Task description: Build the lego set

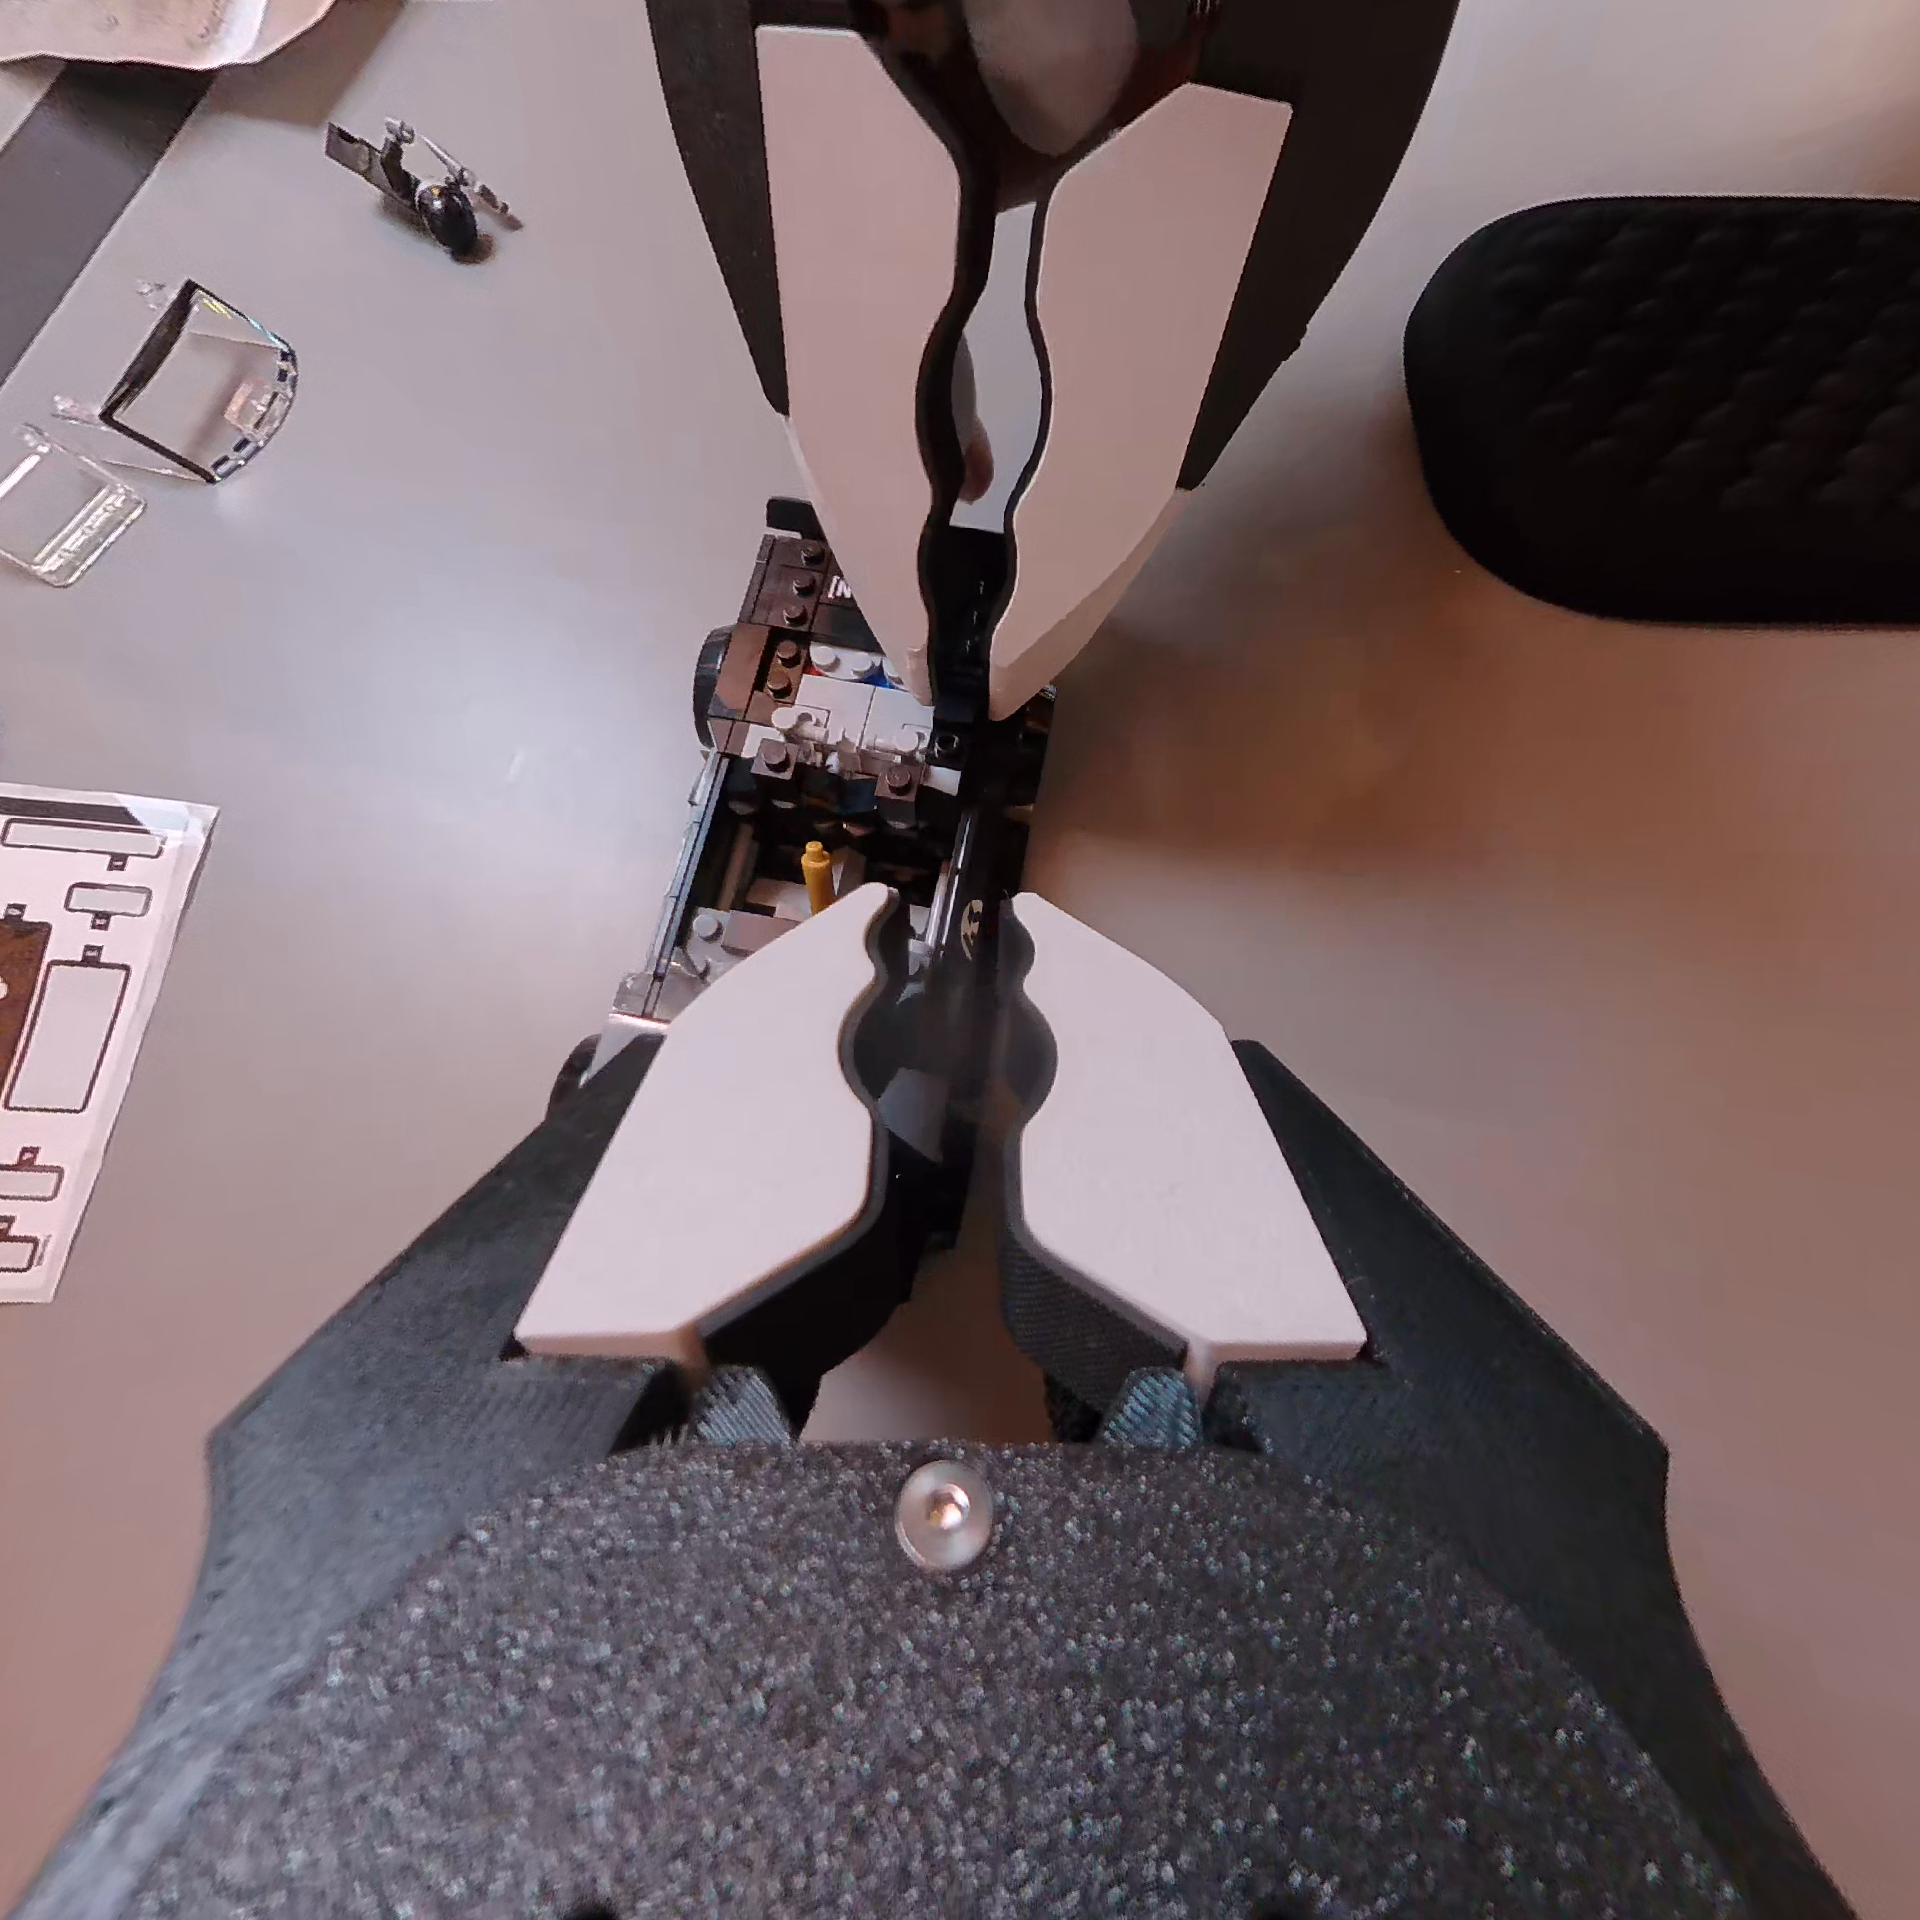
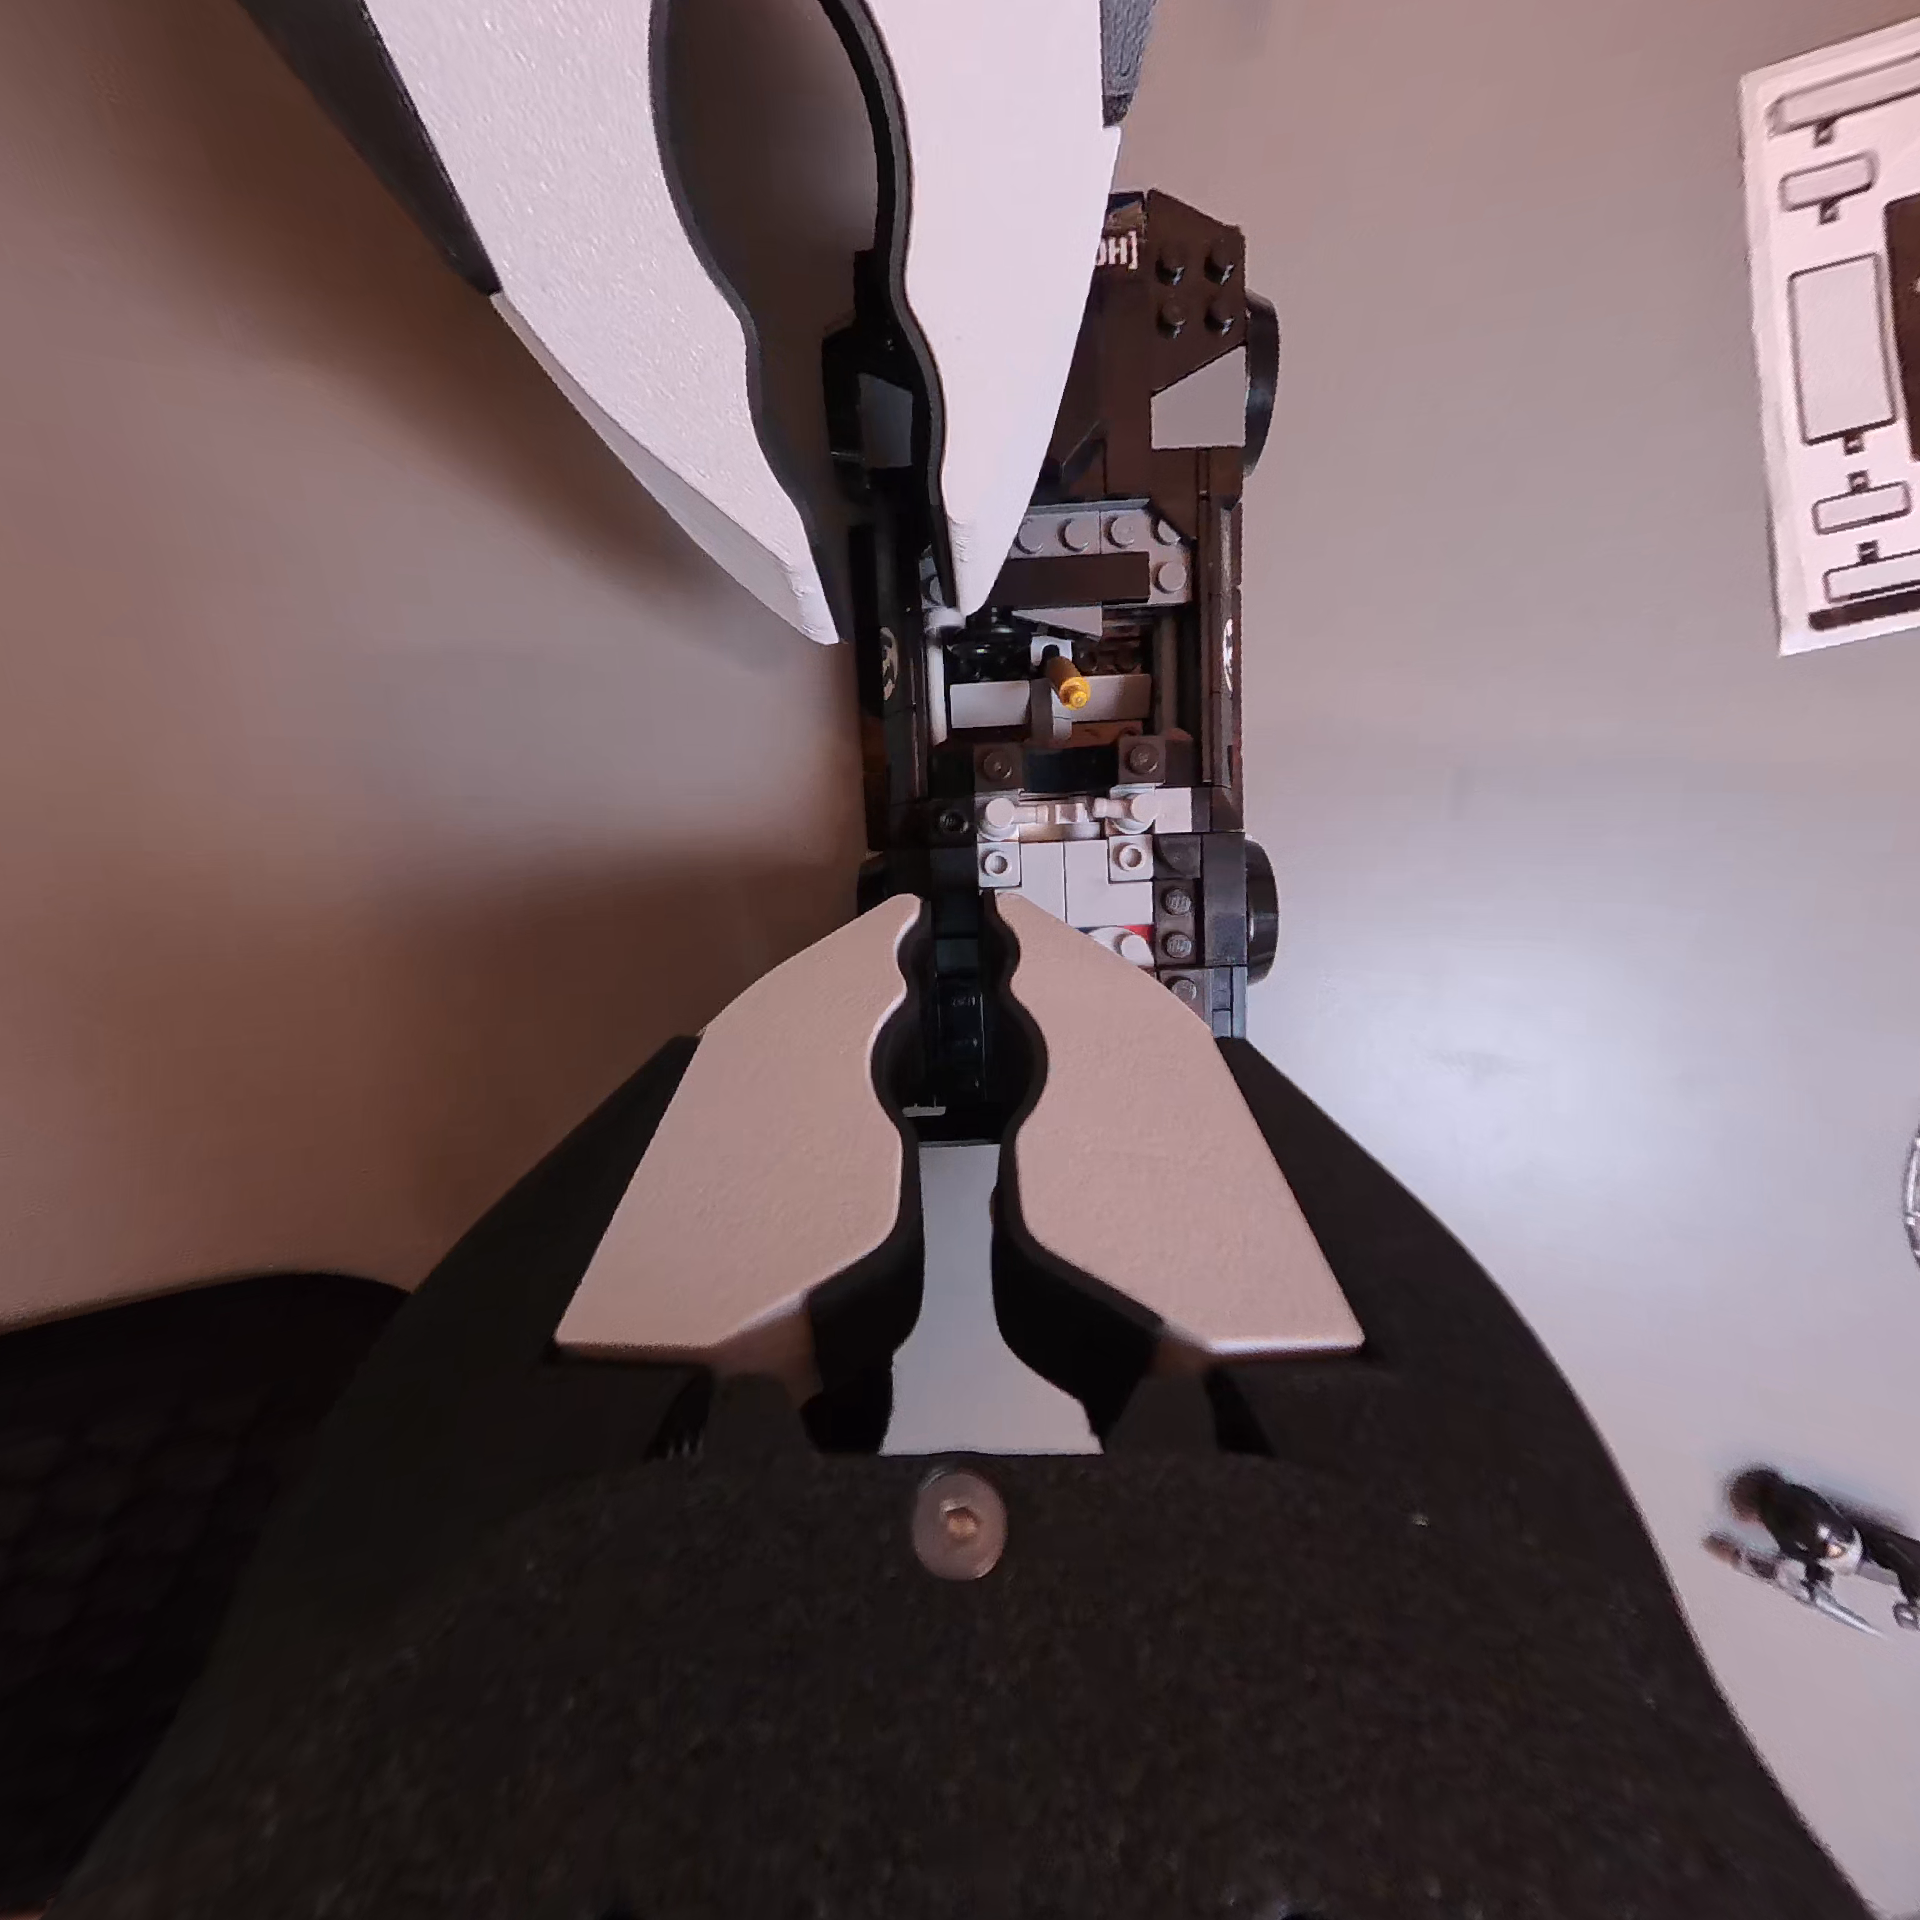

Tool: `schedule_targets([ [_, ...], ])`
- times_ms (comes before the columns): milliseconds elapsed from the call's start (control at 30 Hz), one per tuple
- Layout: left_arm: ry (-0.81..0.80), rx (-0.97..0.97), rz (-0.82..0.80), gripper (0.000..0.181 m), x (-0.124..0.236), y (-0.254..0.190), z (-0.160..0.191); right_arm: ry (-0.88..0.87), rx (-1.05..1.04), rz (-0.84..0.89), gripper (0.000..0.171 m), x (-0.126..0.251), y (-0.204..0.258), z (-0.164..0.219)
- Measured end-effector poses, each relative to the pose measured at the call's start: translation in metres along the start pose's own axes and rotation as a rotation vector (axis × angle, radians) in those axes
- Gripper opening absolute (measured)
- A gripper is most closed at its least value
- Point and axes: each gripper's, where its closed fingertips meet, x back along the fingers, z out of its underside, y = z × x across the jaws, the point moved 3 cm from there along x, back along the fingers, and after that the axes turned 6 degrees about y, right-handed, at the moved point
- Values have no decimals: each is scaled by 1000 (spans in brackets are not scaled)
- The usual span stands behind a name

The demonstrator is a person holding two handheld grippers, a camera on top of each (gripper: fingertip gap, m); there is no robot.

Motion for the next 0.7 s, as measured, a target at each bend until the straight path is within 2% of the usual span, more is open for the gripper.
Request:
schedule_targets([
  [100, -9, -5, -3, 17, 4, 0, 0, -47, 9, 17, 9, 3, -2, 2],
  [167, -19, -4, -15, 17, 8, 2, 1, -71, 12, 21, 18, 7, -1, 3],
  [233, -30, 7, -22, 18, 12, 6, 3, -62, 23, 45, 19, 10, -2, 6],
  [433, -49, 52, -40, 48, 19, 20, 13, -20, 70, 64, 18, 9, 3, 9],
  [700, -13, 16, -55, 53, 13, 18, 18, 35, 92, 71, 10, 4, -2, 0],
])
